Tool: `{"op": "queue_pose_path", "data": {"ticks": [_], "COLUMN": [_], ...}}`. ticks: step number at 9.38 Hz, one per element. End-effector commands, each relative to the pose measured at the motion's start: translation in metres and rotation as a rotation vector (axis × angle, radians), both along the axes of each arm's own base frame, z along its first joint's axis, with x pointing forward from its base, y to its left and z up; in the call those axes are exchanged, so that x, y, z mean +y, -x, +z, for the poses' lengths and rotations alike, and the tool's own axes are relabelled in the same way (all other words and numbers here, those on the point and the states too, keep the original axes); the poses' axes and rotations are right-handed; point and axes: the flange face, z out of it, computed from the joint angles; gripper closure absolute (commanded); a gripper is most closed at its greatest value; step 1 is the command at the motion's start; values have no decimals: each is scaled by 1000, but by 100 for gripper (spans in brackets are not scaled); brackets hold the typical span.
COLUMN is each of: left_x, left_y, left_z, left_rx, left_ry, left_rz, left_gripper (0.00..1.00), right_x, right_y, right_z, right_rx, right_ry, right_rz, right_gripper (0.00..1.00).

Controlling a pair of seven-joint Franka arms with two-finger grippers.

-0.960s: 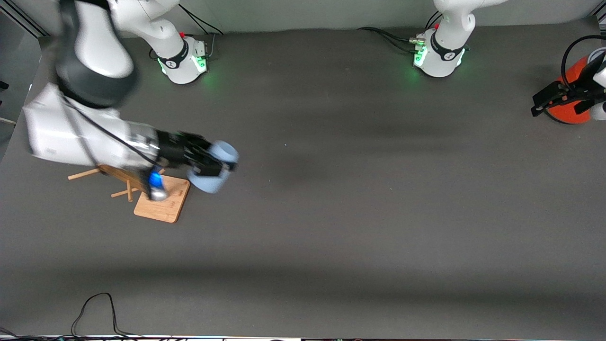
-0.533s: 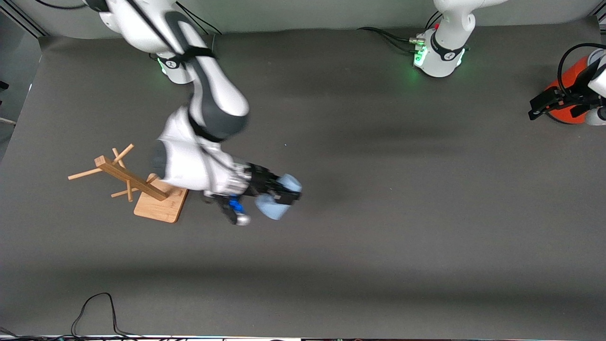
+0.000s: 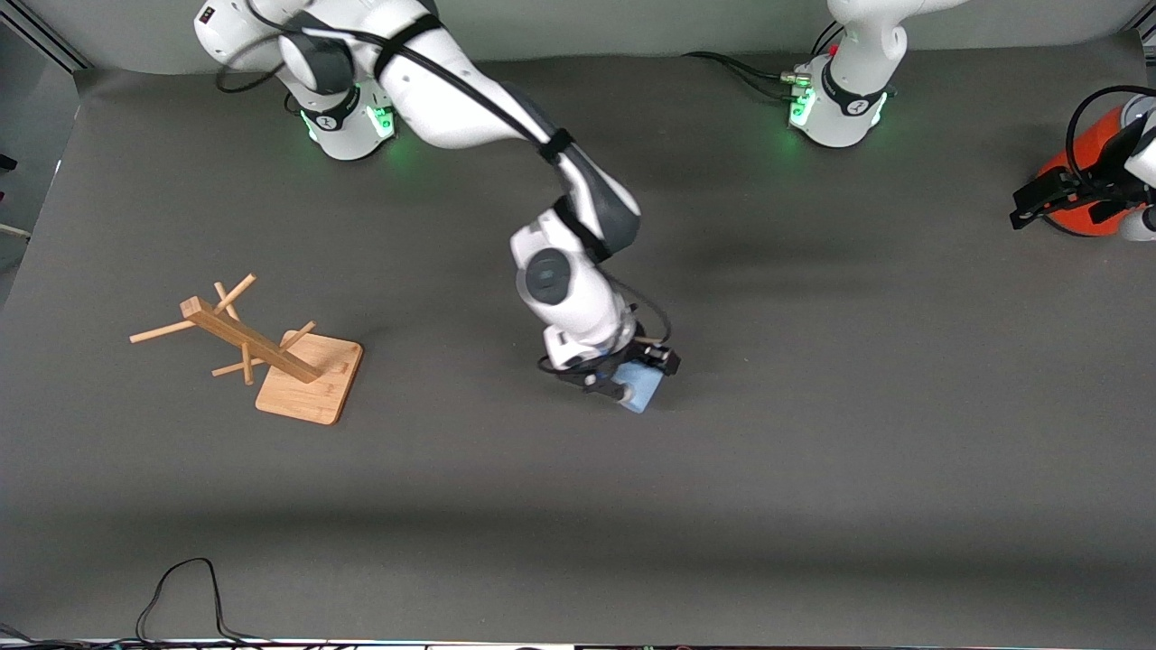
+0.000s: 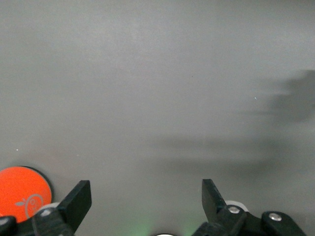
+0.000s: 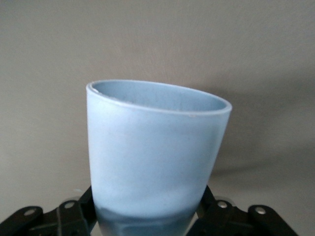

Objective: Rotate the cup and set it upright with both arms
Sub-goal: 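Carry the cup to mid-table and set it down on its side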

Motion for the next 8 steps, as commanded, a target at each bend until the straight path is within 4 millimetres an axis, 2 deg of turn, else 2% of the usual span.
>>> {"op": "queue_pose_path", "data": {"ticks": [1,5,6,7,8], "left_x": [-1,-7,-6,-8,-10], "left_y": [2,-2,-3,-5,-6], "left_z": [-2,-9,-10,-14,-16], "left_rx": [-13,2,5,13,16], "left_ry": [5,3,3,1,0], "left_rz": [24,94,113,166,185], "left_gripper": [0,0,0,0,0], "right_x": [26,71,79,81,78], "right_y": [16,84,98,105,107], "right_z": [-4,-24,-34,-37,-39], "right_rx": [-90,-189,-222,-234,-210], "right_ry": [85,250,289,323,359], "right_rz": [134,422,517,610,684], "right_gripper": [74,73,67,58,21]}}
